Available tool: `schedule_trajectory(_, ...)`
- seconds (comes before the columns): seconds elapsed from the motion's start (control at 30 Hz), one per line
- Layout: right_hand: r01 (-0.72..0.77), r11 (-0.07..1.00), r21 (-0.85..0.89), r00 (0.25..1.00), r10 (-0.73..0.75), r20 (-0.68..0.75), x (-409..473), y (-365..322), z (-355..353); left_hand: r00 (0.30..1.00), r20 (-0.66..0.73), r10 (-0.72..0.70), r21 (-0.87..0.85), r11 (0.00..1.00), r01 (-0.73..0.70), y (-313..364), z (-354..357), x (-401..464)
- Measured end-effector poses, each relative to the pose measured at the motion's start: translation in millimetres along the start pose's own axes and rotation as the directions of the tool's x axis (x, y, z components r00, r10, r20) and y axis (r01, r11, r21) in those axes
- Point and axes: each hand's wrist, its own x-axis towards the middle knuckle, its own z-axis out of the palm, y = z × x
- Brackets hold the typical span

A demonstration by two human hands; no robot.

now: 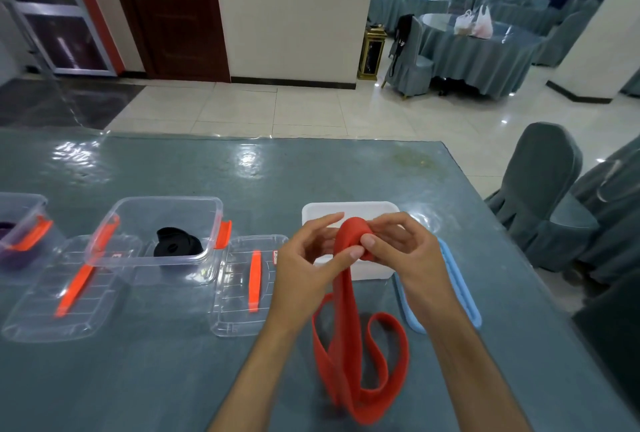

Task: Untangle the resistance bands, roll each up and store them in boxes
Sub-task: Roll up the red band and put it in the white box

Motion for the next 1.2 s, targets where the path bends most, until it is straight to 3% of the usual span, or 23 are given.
schedule_trajectory(0.13,-0.008,1.0,0.029,0.999,0.006,0.05,-2,2,0,0.999,0.015,-0.05,-0.075,0.996,0.051,2,-4,1)
schedule_trajectory(0.27,0.016,0.997,0.075,1.0,-0.015,-0.018,-2,-1,8,0.998,0.049,-0.03,-0.091,0.995,0.035,2,0,0)
schedule_trajectory(0.5,-0.139,0.974,0.181,0.99,0.129,0.065,-7,7,8,0.999,-0.041,0.016,-0.008,1.0,-0.017,7,-6,1)
schedule_trajectory(0.6,-0.086,0.985,0.147,0.995,0.078,0.059,-7,6,6,0.995,-0.066,0.078,0.037,0.996,-0.076,10,2,2)
schedule_trajectory(0.7,0.007,0.993,0.117,1.0,-0.003,-0.028,-5,1,6,0.997,-0.038,0.061,0.037,0.998,-0.059,13,6,5)
schedule_trajectory(0.8,0.058,0.993,0.102,0.998,-0.055,-0.027,-2,-3,1,0.999,0.031,0.02,0.062,0.998,-0.022,14,4,4)
schedule_trajectory(0.97,-0.016,0.995,0.095,0.999,0.012,0.048,0,-1,0,0.999,0.036,0.036,0.046,0.998,-0.037,18,-4,5)
schedule_trajectory(1.07,0.024,1.0,0.004,1.0,-0.024,0.016,1,-1,-3,1.0,-0.012,0.02,0.004,1.0,-0.02,20,-6,5)
schedule_trajectory(1.2,0.041,0.999,0.025,0.997,-0.042,0.064,-3,0,0,0.988,-0.154,0.011,-0.066,0.998,-0.021,20,0,5)
